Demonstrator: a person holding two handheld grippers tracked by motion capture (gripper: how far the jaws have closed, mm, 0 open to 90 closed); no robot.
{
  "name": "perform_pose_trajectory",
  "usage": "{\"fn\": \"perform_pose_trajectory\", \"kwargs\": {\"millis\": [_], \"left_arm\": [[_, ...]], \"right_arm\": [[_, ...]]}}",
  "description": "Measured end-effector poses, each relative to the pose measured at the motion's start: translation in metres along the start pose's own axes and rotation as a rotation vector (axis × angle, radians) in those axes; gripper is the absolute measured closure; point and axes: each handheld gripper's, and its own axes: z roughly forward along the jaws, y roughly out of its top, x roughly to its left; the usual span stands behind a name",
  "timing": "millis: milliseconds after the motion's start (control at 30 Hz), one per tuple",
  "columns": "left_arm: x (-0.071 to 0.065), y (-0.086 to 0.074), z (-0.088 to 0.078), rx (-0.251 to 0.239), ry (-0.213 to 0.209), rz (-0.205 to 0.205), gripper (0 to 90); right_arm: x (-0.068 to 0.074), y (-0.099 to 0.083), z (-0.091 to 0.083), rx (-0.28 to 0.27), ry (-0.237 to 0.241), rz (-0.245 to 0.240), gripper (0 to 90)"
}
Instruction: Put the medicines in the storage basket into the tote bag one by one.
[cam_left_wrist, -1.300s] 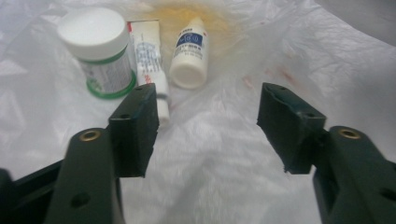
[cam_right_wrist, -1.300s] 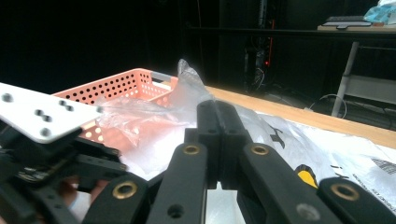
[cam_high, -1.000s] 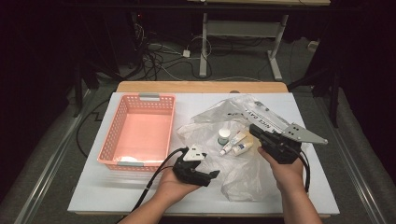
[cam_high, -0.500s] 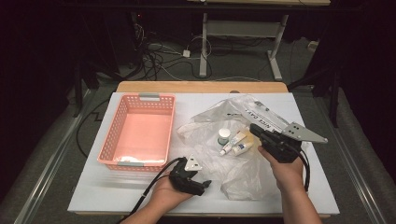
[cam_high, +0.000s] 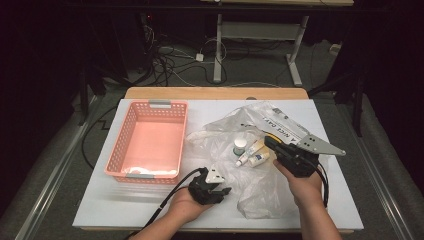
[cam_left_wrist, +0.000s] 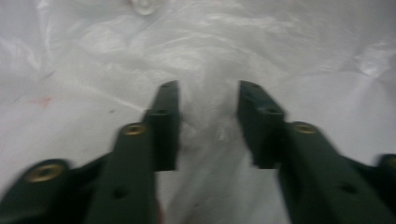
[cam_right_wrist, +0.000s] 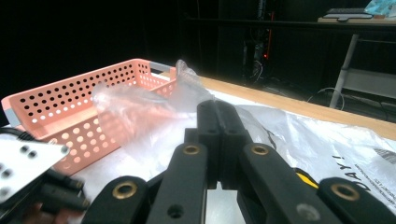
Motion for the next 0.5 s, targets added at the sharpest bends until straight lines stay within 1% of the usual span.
{"fn": "perform_pose_trajectory", "kwargs": {"millis": [67,100,200,267,333,367,433,500], "left_arm": [[0.001,0.001,0.001,-0.004,-0.021,-0.019,73.4],[0.002,0.001,0.001,-0.008,-0.023,-0.033,77.4],[0.004,0.002,0.002,-0.008,-0.035,-0.051,88.7],[0.005,0.002,0.001,-0.01,-0.042,-0.058,88.9],[0.006,0.001,0.0,-0.016,-0.05,-0.067,89.0],[0.006,0.0,0.0,-0.021,-0.045,-0.072,89.0],[0.007,-0.001,-0.003,-0.045,-0.034,-0.08,89.1],[0.008,-0.003,-0.005,-0.07,-0.038,-0.092,89.1]], "right_arm": [[0.0,0.0,-0.001,-0.002,0.001,-0.004,90.0],[0.0,0.0,-0.002,-0.003,0.0,-0.003,90.0],[-0.002,0.0,-0.004,-0.006,-0.003,0.001,90.0],[-0.003,0.0,-0.006,-0.008,-0.008,0.008,90.0],[-0.004,-0.001,-0.007,-0.008,-0.012,0.005,90.0],[-0.005,-0.001,-0.007,-0.008,-0.013,0.005,90.0],[-0.006,-0.002,-0.009,-0.009,-0.02,0.008,90.0],[-0.007,-0.003,-0.011,-0.008,-0.022,0.012,90.0]]}}
